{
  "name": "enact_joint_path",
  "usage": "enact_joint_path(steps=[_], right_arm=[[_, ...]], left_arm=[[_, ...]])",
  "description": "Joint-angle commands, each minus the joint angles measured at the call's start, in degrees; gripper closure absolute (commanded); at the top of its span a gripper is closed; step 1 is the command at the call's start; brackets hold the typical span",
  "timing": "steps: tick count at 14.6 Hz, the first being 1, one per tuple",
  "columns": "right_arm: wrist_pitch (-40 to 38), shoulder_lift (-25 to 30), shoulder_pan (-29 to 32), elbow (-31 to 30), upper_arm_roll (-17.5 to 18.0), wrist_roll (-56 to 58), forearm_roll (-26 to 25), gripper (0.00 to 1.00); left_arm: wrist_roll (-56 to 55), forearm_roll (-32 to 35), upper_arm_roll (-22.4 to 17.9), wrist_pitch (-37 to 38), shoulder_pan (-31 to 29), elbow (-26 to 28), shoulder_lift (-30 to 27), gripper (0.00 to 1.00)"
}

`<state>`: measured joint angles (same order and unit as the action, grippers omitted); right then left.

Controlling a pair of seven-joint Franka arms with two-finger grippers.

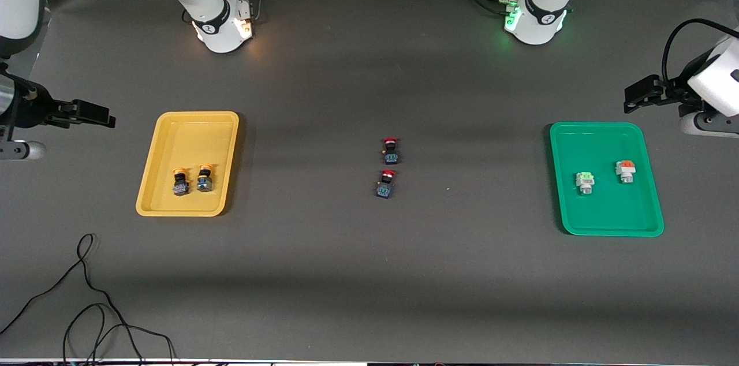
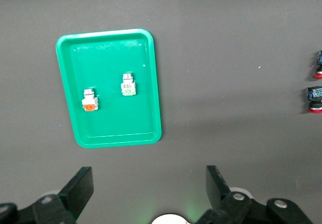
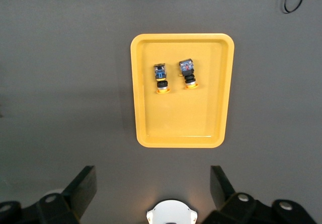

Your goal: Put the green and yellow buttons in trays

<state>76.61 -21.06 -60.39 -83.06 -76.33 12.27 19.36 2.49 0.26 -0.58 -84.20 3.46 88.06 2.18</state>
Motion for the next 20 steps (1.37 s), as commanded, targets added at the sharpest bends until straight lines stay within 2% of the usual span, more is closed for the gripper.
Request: enact_joint_path(steps=[1,2,5,8,10,11,12,15,17,20], right_arm=[[-0.76,3.02,8.85,2.81,9.76,-2.94,-1.87,0.0],[-0.76,4.69,12.72,3.17,14.84,-4.26,-3.35,0.0],[0.29,10.23,26.42,2.65,33.56,-6.81,-11.26,0.0],[0.29,12.0,40.74,2.64,49.55,-9.19,-13.12,0.0],[0.29,13.32,50.68,2.47,62.3,-9.45,-18.02,0.0],[0.29,13.76,54.2,1.77,66.71,-9.45,-19.7,0.0],[0.64,14.54,56.41,0.9,69.19,-9.54,-20.06,0.0],[4.31,18.4,59.58,-4.27,71.13,-10.07,-19.81,0.0],[7.75,22.09,64.58,-9.82,75.87,-10.16,-19.89,0.0],[10.04,24.92,74.34,-12.65,85.62,-10.16,-19.98,0.0]], left_arm=[[-0.99,-0.53,-0.56,0.18,0.67,0.45,-1.13,0.0],[-0.99,-0.62,-0.47,0.18,0.67,0.45,-1.22,0.0],[-0.99,-0.62,-0.47,0.36,0.76,0.54,-1.57,0.0],[-0.99,-0.62,-0.47,0.62,0.76,0.54,-1.74,0.0],[-0.99,-0.62,-0.47,0.45,0.85,0.71,-1.75,0.0],[-0.99,-0.62,-0.47,0.62,0.85,0.71,-1.83,0.0],[-0.99,-0.62,-0.47,0.62,0.85,0.8,-1.83,0.0],[-0.82,-0.62,-0.47,0.53,0.76,0.8,-1.83,0.0],[-0.82,-0.62,-0.56,0.53,0.76,0.89,-1.83,0.0],[-0.82,-0.62,-0.47,0.53,0.76,0.89,-1.92,0.0]])
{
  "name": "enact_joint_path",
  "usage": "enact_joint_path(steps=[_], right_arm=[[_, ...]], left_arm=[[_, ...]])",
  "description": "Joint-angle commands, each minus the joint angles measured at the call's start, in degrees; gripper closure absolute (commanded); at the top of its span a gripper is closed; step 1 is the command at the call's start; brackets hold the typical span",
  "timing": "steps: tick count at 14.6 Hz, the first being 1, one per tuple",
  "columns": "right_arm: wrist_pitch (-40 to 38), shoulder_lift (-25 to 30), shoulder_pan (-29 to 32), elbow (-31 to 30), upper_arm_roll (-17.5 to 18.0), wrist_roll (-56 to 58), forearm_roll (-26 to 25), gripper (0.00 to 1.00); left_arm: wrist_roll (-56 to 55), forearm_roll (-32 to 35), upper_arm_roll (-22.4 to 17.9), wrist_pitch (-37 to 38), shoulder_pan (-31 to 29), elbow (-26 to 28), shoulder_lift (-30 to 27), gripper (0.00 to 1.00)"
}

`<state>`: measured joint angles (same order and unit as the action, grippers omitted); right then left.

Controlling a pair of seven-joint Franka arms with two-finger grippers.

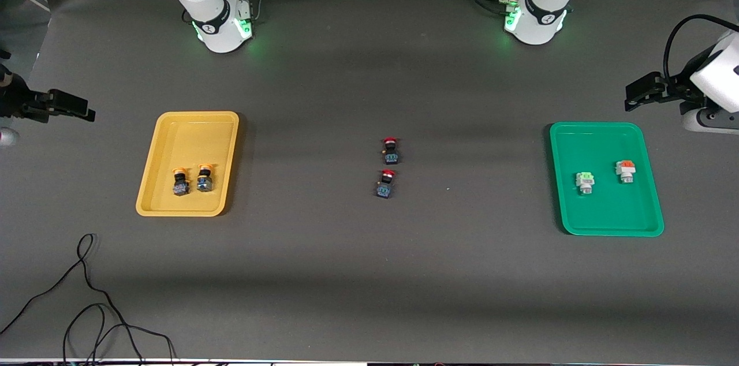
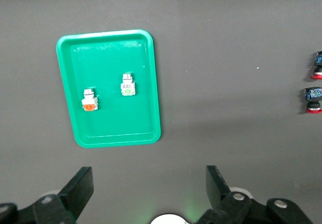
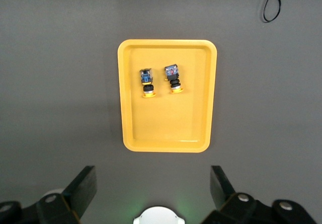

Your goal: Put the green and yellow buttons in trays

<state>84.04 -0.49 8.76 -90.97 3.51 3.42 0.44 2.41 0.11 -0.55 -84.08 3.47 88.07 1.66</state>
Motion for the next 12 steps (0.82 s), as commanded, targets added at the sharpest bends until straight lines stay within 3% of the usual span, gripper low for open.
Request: enact_joint_path(steps=[1,5,8,12], right_arm=[[2.8,4.53,5.31,-4.39,6.07,-1.4,-1.05,0.0],[2.8,4.62,2.76,-2.11,5.81,-2.45,-1.05,0.0],[2.8,4.18,-2.06,-1.32,-0.5,-4.04,-0.35,0.0],[2.54,4.09,-1.2,-1.05,-0.44,-4.04,-0.26,0.0]], left_arm=[[-0.74,-0.46,-0.5,0.41,0.75,0.88,-1.4,0.0],[-0.74,-0.46,-0.5,0.5,0.75,0.88,-1.4,0.0],[-0.74,-0.46,-0.5,0.58,0.84,0.88,-1.4,0.0],[-0.74,-0.37,-0.5,0.58,0.84,0.97,-1.57,0.0]])
